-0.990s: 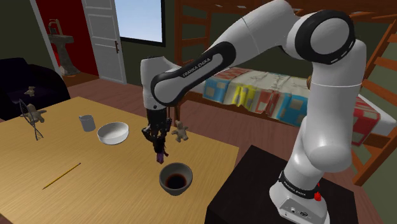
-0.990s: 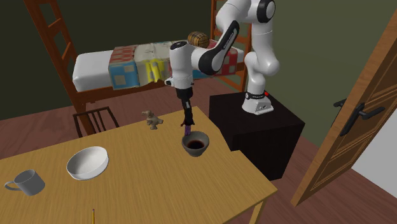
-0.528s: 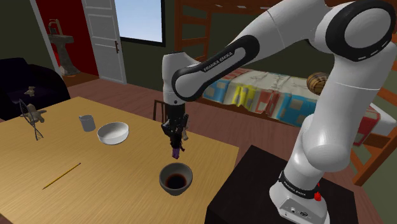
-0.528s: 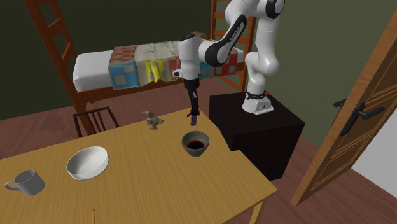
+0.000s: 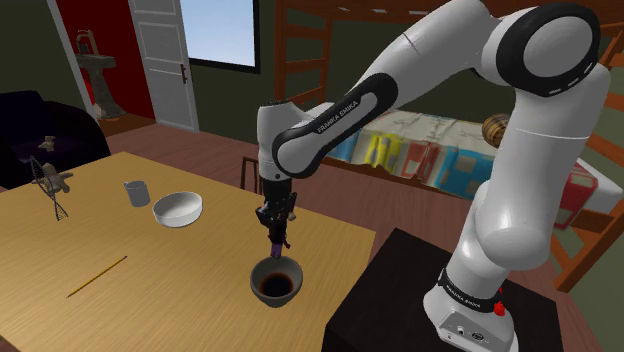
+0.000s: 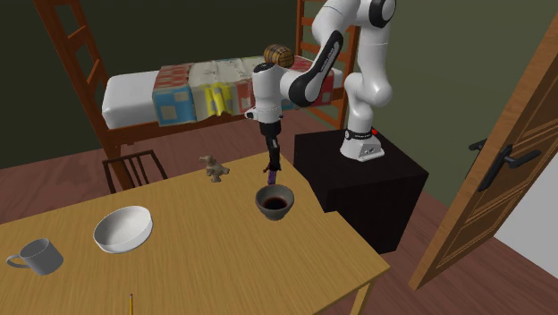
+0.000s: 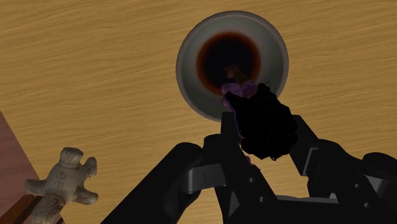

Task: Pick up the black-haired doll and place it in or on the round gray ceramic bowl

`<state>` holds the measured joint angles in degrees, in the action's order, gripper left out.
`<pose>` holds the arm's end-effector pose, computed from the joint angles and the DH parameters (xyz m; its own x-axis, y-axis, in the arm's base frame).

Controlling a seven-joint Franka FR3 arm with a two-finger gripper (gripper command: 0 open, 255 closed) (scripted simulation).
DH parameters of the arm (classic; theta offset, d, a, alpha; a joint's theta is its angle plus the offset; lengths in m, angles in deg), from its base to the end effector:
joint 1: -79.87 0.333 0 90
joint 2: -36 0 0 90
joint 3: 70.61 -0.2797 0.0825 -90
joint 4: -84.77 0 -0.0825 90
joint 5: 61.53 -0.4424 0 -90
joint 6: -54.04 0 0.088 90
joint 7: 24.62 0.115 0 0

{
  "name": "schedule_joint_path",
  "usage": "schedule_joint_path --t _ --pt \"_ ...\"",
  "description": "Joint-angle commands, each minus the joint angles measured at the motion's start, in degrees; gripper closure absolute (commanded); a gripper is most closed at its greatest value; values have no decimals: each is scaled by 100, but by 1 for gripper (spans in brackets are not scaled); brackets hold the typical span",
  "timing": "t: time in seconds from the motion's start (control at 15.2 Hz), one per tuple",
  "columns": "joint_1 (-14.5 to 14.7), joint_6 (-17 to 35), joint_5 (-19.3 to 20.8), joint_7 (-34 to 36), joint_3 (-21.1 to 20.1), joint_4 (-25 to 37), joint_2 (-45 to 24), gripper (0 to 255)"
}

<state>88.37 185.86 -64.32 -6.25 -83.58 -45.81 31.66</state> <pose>0.5172 0.2063 0.2332 0.9975 0.0215 -0.0668 0.0194 -0.9993 -0.0321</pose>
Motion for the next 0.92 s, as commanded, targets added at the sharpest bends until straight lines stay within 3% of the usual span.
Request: schedule_joint_path --t 0.0,0.86 --pt "1 145 25 8 4 -42 -102 255" --pt "46 1029 226 117 56 -206 -835 255"
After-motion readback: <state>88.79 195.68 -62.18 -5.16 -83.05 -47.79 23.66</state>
